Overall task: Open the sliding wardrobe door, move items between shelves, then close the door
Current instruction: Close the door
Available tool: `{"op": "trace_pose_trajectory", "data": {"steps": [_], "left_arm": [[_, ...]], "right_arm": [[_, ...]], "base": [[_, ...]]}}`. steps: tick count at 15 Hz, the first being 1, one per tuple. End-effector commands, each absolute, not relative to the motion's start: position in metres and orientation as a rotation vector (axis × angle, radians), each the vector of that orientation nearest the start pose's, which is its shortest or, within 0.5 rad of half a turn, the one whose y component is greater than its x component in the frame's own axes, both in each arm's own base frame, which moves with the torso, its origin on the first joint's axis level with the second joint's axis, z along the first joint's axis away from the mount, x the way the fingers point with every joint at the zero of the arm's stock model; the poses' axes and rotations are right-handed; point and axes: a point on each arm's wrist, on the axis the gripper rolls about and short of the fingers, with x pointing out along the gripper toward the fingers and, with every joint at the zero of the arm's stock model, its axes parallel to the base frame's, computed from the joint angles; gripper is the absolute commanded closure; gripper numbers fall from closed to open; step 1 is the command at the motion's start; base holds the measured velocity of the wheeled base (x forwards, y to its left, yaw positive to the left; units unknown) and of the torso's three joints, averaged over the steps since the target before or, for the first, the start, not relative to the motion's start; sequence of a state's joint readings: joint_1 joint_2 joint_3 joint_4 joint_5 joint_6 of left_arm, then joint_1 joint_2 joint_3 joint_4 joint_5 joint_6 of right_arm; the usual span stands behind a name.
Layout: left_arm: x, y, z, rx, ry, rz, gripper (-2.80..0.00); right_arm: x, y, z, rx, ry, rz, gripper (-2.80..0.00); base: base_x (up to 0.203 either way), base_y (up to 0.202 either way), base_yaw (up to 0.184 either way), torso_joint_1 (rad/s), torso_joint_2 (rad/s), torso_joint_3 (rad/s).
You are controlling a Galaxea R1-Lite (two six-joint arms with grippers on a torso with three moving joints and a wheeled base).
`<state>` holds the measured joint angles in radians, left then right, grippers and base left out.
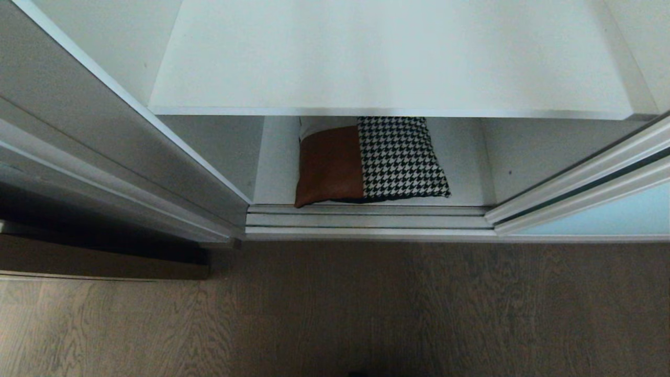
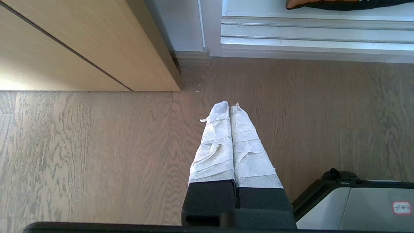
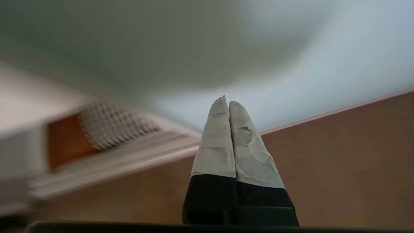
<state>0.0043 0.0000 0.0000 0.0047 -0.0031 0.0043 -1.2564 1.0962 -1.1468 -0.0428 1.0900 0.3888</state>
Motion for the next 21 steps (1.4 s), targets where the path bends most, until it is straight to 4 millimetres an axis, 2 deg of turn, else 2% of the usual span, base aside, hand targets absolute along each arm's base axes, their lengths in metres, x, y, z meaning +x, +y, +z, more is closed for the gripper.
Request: {"op": "trace_pose_trajectory", "data": {"steps": [1, 3, 5, 8, 17, 21], "left_arm": [[-0.023, 0.000, 0.075, 0.005, 0.008, 0.002, 0.00], [-0.023, 0.000, 0.075, 0.005, 0.008, 0.002, 0.00], [-0.023, 0.000, 0.075, 0.005, 0.008, 0.002, 0.00], [-0.023, 0.000, 0.075, 0.005, 0.008, 0.002, 0.00], [-0.023, 0.000, 0.075, 0.005, 0.008, 0.002, 0.00], [-0.023, 0.000, 0.075, 0.005, 0.008, 0.002, 0.00]], "right_arm": [[0.067, -0.136, 0.362, 0.451, -0.059, -0.131, 0.00], [0.070, -0.143, 0.369, 0.521, -0.066, -0.121, 0.00], [0.074, -0.138, 0.372, 0.521, -0.062, -0.084, 0.00], [0.076, -0.115, 0.376, 0.492, -0.057, -0.004, 0.00], [0.056, -0.047, 0.390, 0.435, -0.089, 0.174, 0.00], [0.038, -0.011, 0.387, 0.385, -0.053, 0.391, 0.00]], "base": [[0.000, 0.000, 0.000, 0.000, 0.00, 0.000], [0.000, 0.000, 0.000, 0.000, 0.00, 0.000], [0.000, 0.000, 0.000, 0.000, 0.00, 0.000], [0.000, 0.000, 0.000, 0.000, 0.00, 0.000], [0.000, 0.000, 0.000, 0.000, 0.00, 0.000], [0.000, 0.000, 0.000, 0.000, 0.00, 0.000]]}}
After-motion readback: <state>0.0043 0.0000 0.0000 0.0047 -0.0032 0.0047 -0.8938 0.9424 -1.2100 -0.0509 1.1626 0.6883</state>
